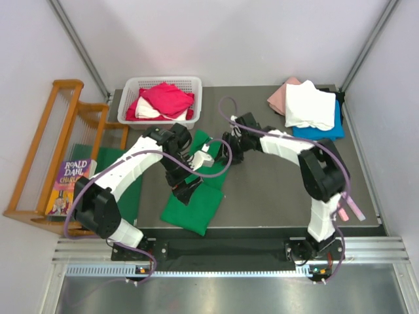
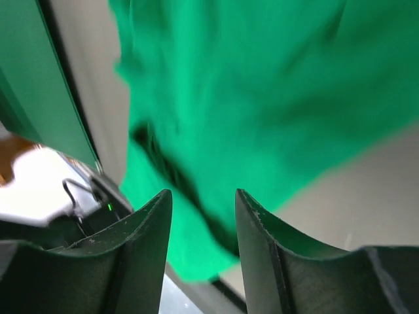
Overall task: Fold and stack the t-shirts
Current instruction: Fold the tshirt
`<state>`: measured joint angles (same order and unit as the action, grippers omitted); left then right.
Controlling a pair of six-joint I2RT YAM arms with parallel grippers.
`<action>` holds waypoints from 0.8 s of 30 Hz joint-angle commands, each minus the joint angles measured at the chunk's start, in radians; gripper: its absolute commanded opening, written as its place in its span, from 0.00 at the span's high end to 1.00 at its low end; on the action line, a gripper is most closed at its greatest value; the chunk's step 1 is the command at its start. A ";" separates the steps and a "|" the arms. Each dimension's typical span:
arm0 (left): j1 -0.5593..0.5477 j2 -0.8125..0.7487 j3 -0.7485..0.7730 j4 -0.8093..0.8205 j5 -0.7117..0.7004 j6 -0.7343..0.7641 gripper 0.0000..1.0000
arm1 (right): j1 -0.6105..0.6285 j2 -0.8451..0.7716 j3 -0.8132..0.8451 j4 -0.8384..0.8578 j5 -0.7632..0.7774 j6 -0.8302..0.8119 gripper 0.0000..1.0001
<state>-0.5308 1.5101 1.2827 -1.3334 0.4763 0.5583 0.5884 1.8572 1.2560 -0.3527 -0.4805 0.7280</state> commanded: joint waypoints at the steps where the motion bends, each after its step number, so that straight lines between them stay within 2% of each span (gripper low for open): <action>1: 0.003 -0.043 0.011 -0.018 -0.022 0.003 0.01 | -0.033 0.155 0.155 0.046 -0.076 -0.026 0.57; 4: 0.014 -0.067 0.013 -0.019 -0.034 0.003 0.02 | -0.051 0.232 0.187 0.060 -0.093 -0.003 0.58; 9: 0.070 -0.103 0.104 -0.038 -0.018 0.023 0.02 | -0.070 0.281 0.164 0.058 -0.070 0.001 0.60; 16: 0.159 -0.119 0.237 -0.044 -0.024 0.026 0.01 | -0.214 0.324 0.195 0.008 -0.037 -0.027 0.60; 24: 0.184 -0.151 0.331 -0.092 -0.018 0.038 0.01 | -0.357 0.459 0.446 -0.115 -0.038 -0.053 0.60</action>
<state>-0.3576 1.4036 1.5639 -1.3430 0.4446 0.5732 0.3119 2.2314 1.5913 -0.4229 -0.6334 0.7288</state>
